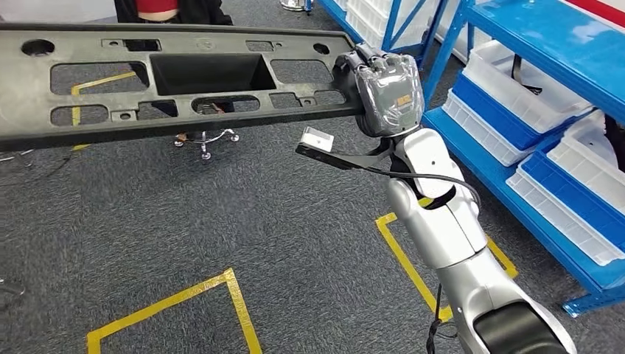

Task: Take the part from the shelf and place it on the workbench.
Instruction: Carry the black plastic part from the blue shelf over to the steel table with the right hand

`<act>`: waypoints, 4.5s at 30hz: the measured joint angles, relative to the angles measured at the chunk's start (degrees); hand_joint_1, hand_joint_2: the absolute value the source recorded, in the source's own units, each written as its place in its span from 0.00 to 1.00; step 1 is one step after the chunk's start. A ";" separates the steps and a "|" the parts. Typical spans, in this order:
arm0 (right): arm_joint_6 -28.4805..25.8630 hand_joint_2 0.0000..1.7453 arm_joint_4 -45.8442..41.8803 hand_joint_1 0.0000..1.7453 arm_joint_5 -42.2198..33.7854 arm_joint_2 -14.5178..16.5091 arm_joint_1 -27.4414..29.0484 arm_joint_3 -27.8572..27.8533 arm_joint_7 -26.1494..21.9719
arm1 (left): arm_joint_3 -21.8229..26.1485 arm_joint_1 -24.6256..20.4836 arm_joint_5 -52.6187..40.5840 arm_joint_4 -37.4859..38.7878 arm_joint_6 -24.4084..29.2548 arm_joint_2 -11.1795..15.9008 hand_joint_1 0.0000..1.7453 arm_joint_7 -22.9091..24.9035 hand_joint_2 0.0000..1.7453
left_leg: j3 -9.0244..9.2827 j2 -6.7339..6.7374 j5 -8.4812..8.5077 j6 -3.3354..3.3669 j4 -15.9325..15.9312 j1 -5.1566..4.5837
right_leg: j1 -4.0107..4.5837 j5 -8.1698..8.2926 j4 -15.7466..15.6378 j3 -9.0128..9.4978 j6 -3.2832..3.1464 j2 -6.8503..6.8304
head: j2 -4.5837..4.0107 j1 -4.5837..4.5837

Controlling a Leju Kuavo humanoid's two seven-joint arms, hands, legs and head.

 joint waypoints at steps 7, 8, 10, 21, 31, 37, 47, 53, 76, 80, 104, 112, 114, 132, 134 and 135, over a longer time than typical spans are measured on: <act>-0.06 1.00 3.10 1.00 -1.02 1.20 -2.21 1.18 -1.38 | 1.76 0.36 1.54 -0.03 0.64 0.36 0.00 -0.66 1.00 | -0.21 -3.73 1.32 2.20 -1.28 0.30 | -1.56 -6.18 14.11 -6.62 0.95 4.48 | 0.00 0.17; -0.07 1.00 3.50 1.00 -1.09 1.33 -2.22 1.29 -1.39 | 1.95 0.42 1.60 -0.03 0.65 0.37 0.00 -0.68 1.00 | -0.25 -4.37 1.36 2.23 -1.29 0.31 | -1.76 -6.66 16.40 -7.69 1.29 4.66 | 0.00 0.17; -0.09 1.00 4.11 1.00 -1.23 1.55 -2.35 1.43 -1.45 | 2.29 0.55 1.68 -0.03 0.67 0.41 0.00 -0.71 1.00 | -0.19 -5.71 1.44 2.19 -1.28 0.38 | -2.17 -4.98 14.21 -6.75 2.25 4.85 | 0.00 0.16; -0.80 1.00 7.73 1.00 -2.75 4.42 -4.97 2.66 -2.82 | 3.91 1.75 2.65 0.03 1.07 0.50 0.00 -1.42 1.00 | -4.88 -4.44 -2.75 -0.44 6.61 0.52 | -2.59 1.39 -1.21 -0.15 0.51 5.19 | 0.00 -0.38; -0.39 1.00 9.34 1.00 -5.68 5.31 -5.53 3.48 -3.68 | 4.20 1.93 2.50 0.05 1.38 0.34 0.00 -1.49 1.00 | 0.17 -0.27 0.41 0.40 -0.95 -0.22 | -0.41 0.93 -0.26 -0.85 0.38 0.66 | 0.00 -0.35; -0.26 1.00 9.56 1.00 -5.77 4.86 -5.41 3.59 -3.74 | 4.33 1.82 2.11 0.05 1.41 0.30 0.00 -1.27 1.00 | -0.02 -3.28 1.44 2.19 -1.87 0.16 | -1.53 -4.56 11.61 -6.79 0.97 4.44 | 0.00 -0.24; -0.17 1.00 10.11 1.00 -6.05 4.22 -5.12 3.64 -3.69 | 4.47 1.96 1.64 0.09 1.43 0.32 0.00 -0.80 1.00 | -1.07 -8.62 2.57 0.35 -2.08 0.57 | -2.86 1.01 0.21 -1.59 3.35 8.05 | 0.00 -0.31; -0.07 1.00 10.27 1.00 -6.56 4.43 -5.12 3.86 -3.70 | 4.55 2.06 1.45 0.14 1.46 0.33 0.00 -0.66 1.00 | -7.36 -3.86 -4.82 -0.26 11.60 0.26 | -2.24 1.59 -0.20 -1.73 1.14 5.02 | 0.00 -0.52; 1.72 1.00 11.31 1.00 -10.46 3.95 -6.25 4.21 -5.53 | 5.38 1.85 1.52 0.13 1.76 0.40 0.00 -0.66 1.00 | 1.10 -7.72 1.30 0.94 -2.85 0.77 | -4.29 1.91 -0.11 -2.25 5.37 7.53 | 0.00 -0.59; 1.76 1.00 11.45 1.00 -10.58 4.35 -6.43 4.38 -5.53 | 5.44 2.34 1.61 0.17 1.94 0.31 0.00 -0.68 1.00 | 0.01 -6.43 0.25 -0.20 -1.48 0.99 | -3.97 2.26 -0.23 -2.28 2.91 6.12 | 0.00 -0.79; 2.85 1.00 12.07 1.00 -18.50 4.63 -6.43 4.51 -9.50 | 6.40 2.07 2.15 0.14 1.94 0.23 0.00 -1.33 1.00 | 3.62 -3.82 -0.13 2.69 -3.55 -0.30 | -3.77 1.30 4.28 -4.69 5.56 4.98 | 0.00 -0.80; 3.00 1.00 12.27 1.00 -19.29 5.08 -6.59 4.38 -10.02 | 7.00 2.37 2.44 0.23 2.09 0.33 0.00 -1.56 1.00 | -0.21 -3.80 -4.49 0.87 3.68 0.03 | -3.75 2.23 0.75 -3.16 2.40 5.43 | 0.00 -1.25; 3.01 1.00 12.32 1.00 -19.30 5.22 -6.61 4.39 -10.09 | 7.03 2.36 2.40 0.23 2.09 0.33 0.00 -1.55 1.00 | -3.59 -3.63 -7.82 0.70 11.13 0.03 | -3.47 2.22 0.75 -3.20 2.21 5.30 | 0.00 -1.31; 3.55 1.00 12.80 1.00 -19.74 5.08 -7.93 4.25 -10.17 | 7.06 2.15 1.51 0.27 2.09 0.09 0.00 -0.64 1.00 | 5.05 -3.73 -0.55 4.00 -4.80 -1.06 | -2.43 -1.59 13.78 -10.60 3.55 5.06 | 0.00 -1.12; 3.57 1.00 12.87 1.00 -19.72 5.00 -8.00 4.25 -10.18 | 7.06 2.18 1.51 0.27 2.09 0.03 0.00 -0.60 1.00 | 5.50 -3.90 -1.26 3.43 -4.50 -0.92 | -2.82 1.94 5.82 -7.08 4.61 4.99 | 0.00 -1.09; 3.59 1.00 12.90 1.00 -19.71 4.98 -8.07 4.27 -10.22 | 7.06 2.15 1.51 0.27 2.10 0.04 0.00 -0.60 1.00 | 5.54 -3.94 -1.68 3.06 -4.18 -0.99 | -2.92 3.20 2.23 -5.27 4.70 4.99 | 0.00 -1.09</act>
